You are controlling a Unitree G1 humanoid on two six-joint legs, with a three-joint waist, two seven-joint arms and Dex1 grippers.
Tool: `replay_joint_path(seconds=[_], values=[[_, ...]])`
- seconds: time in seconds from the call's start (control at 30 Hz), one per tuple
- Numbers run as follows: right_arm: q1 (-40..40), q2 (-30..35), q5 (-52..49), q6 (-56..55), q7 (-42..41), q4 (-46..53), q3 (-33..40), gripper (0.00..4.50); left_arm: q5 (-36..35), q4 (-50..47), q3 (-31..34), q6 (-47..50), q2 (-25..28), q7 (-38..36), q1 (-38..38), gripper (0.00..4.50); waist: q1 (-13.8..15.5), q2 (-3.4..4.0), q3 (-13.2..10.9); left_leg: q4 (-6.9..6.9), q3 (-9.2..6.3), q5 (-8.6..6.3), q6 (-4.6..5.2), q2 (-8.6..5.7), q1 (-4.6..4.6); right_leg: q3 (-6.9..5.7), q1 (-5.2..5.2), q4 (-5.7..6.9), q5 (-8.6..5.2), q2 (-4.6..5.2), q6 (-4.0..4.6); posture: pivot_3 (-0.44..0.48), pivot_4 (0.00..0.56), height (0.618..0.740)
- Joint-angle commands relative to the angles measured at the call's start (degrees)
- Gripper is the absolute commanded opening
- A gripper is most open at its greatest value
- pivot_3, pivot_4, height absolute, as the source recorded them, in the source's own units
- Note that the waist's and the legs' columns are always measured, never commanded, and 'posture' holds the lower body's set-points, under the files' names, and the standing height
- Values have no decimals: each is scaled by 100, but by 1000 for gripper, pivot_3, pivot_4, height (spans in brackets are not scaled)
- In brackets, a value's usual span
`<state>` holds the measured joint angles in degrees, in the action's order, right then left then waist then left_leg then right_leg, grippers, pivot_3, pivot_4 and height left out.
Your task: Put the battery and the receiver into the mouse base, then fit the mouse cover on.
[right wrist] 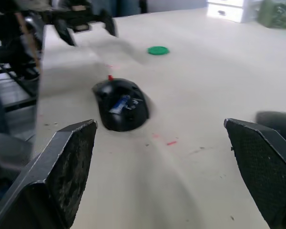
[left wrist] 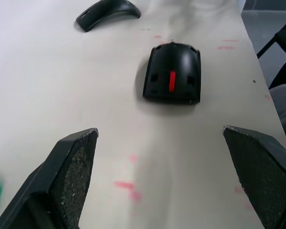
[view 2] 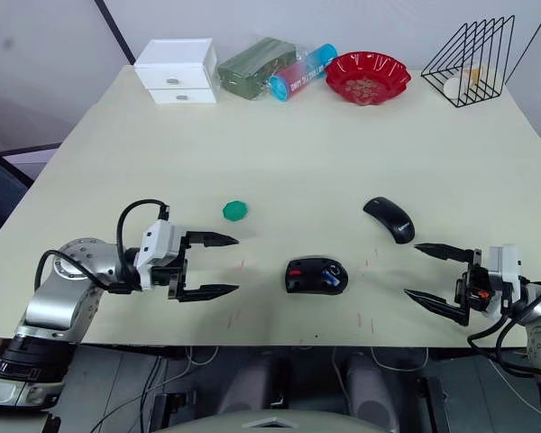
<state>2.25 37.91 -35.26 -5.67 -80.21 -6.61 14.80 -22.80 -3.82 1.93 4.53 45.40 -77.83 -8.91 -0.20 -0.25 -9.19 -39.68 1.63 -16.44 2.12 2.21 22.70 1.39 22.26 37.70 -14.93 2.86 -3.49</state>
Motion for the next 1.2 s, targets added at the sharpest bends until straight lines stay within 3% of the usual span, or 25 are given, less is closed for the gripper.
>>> replay_joint_path(seconds=[0.03, 0.23, 0.57, 0.8, 1.2], values=[[-165, -62, 243, -56, 589, -8, 170, 4500, -288, -59, 368, -163, 86, -97, 98, 4468, 2, 0, 0, 1, 3, 0, 0, -1, 0, 2, 2, 0, 0, 0, 0, 0, 150, 740], [-565, -148, 736, 295, 1600, -261, 26, 4500, -810, -542, 846, 154, 253, -133, 562, 4468, -34, -3, -2, 25, 32, 4, -7, 0, 5, 26, 37, 10, 1, 2, -1, 0, 150, 740], [-1263, -193, 1146, 843, 2253, -525, -292, 4500, -1246, -861, 1350, -167, 97, -317, 1338, 4468, -58, -6, -5, 33, 60, 4, -7, 1, 1, 47, 48, 13, 1, 1, -1, 0, 150, 740], [-1552, -185, 1357, 988, 2253, -610, -562, 4500, -1143, -685, 1396, -622, -45, -430, 1755, 4468, -50, -9, -6, 34, 71, 4, -7, 0, 1, 54, 50, 8, 2, 2, -1, 0, 150, 740], [-1690, -227, 1578, 1458, 2593, -600, -722, 4500, -897, -388, 1079, -987, -393, -308, 1734, 4468, -54, -10, -7, 35, 82, 4, -7, 1, -2, 64, 52, 11, 2, 0, -2, 0, 150, 740]])
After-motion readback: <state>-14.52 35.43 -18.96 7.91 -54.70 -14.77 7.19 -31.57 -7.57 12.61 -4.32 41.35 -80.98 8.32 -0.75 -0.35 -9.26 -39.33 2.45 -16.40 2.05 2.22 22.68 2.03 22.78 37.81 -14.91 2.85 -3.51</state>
